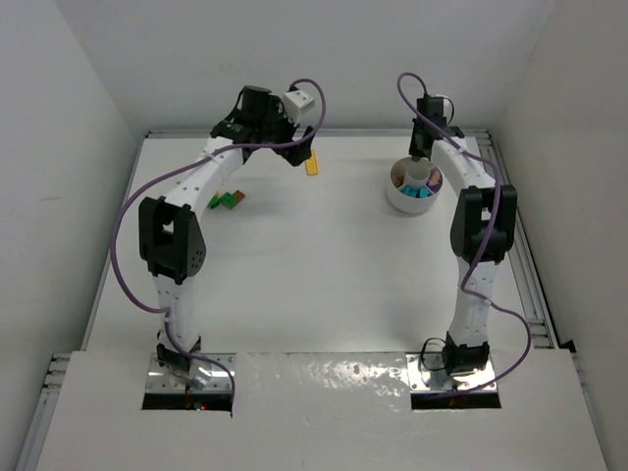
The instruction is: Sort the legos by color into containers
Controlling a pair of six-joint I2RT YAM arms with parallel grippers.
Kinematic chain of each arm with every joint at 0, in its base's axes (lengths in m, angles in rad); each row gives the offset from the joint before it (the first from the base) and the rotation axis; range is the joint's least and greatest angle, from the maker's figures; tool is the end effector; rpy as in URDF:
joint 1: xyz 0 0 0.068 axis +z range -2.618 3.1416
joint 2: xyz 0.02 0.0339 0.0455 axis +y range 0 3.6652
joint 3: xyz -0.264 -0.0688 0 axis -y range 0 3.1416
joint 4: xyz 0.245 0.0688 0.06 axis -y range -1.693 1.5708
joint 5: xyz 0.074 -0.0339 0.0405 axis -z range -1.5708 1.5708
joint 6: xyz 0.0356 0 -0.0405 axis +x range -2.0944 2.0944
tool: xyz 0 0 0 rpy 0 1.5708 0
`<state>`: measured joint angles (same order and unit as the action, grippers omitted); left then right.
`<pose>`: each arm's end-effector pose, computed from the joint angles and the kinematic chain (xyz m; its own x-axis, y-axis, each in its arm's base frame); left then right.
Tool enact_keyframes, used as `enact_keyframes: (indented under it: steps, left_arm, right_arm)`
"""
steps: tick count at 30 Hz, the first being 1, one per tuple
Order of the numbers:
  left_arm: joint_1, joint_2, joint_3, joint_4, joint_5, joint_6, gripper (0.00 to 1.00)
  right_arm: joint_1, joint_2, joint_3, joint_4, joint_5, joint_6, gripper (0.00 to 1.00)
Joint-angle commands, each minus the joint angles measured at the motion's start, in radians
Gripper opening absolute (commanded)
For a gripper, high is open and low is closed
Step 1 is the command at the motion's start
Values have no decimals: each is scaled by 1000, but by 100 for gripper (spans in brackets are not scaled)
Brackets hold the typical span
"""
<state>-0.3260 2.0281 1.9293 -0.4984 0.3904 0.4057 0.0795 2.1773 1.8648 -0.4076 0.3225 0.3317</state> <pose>0.4454 -0.1649 0.3258 -0.2549 0.4714 -0.8442 0.7563 0.6413 0.1297 0.5024 0.0287 0.2411 -0.5687 0.2645 -0.7788 0.3674 0.9289 0.0472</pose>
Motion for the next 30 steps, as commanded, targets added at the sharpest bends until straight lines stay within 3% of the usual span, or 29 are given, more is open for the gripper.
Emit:
enact_keyframes:
  steps: [1, 18, 27, 30]
  left_arm:
    - [2, -40, -7, 26, -13, -16, 100]
    - [2, -32, -6, 46, -16, -5, 100]
    - [2, -32, -6, 49, -28, -1, 100]
    - [2, -32, -6, 50, -28, -2, 100]
  right_arm:
    - [-6, -1, 50, 15, 15, -2, 0]
    - [-9, -47, -23, -23, -5, 3, 7]
    - [-7, -47, -10, -45, -2, -5, 41]
    - [-7, -48, 0, -45, -2, -13, 44]
